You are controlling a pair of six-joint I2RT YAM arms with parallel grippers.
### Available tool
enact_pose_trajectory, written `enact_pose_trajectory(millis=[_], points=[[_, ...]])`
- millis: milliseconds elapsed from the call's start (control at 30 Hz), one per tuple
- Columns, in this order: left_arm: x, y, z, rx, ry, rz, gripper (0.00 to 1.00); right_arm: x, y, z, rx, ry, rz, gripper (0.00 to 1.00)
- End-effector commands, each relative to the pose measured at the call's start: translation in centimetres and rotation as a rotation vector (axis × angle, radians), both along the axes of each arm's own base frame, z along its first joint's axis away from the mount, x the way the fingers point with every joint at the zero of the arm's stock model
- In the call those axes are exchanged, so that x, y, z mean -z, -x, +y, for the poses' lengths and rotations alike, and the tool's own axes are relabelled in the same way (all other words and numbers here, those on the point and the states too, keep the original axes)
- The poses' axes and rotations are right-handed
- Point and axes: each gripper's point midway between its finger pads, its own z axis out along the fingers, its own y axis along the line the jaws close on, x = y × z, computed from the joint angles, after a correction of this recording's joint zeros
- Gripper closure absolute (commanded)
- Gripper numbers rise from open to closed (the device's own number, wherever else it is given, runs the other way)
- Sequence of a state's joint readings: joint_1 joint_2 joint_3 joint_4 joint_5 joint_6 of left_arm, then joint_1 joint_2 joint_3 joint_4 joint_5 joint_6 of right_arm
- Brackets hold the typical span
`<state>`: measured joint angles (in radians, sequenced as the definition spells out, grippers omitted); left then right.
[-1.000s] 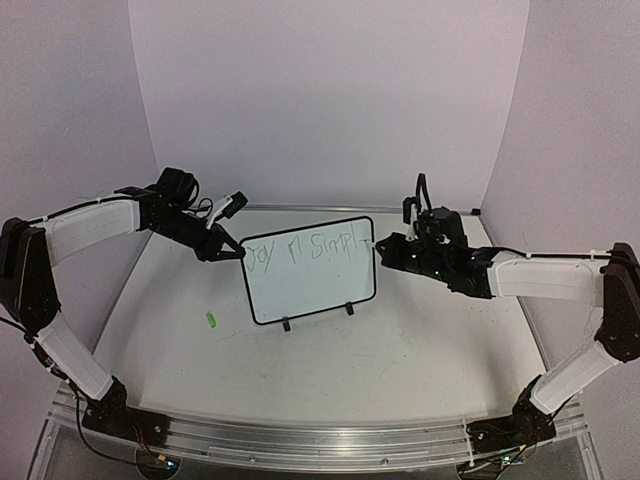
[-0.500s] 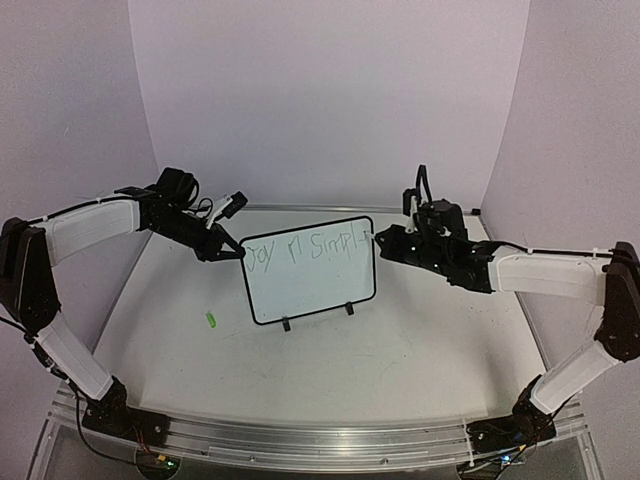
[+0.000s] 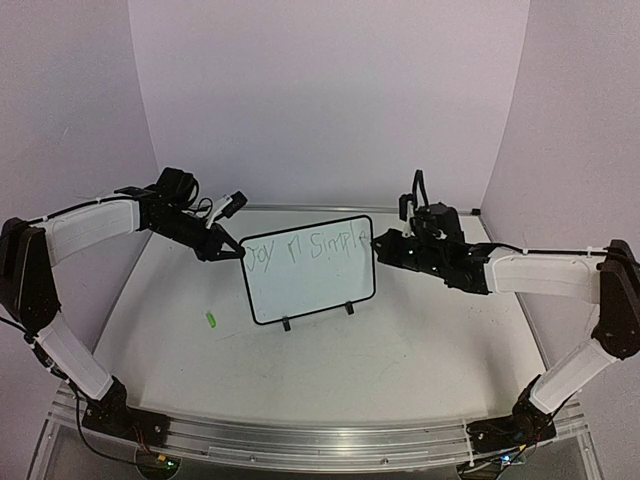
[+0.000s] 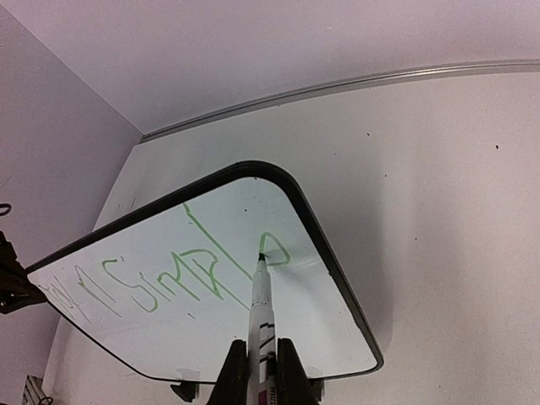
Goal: Write a sentence on the whiteboard
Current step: Write on the whiteboard with the whiteboard marker without the cap.
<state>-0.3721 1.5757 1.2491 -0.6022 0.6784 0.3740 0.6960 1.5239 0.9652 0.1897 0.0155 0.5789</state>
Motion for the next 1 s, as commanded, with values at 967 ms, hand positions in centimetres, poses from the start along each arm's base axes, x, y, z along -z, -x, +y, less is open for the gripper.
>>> enact_pose_trajectory(millis=[967], points=[[0.6,-1.3,1.2,-0.031,-0.101,-0.087,1.0,2.0,-0.2,-2.2,0.113,0.032,0.04,1.0]])
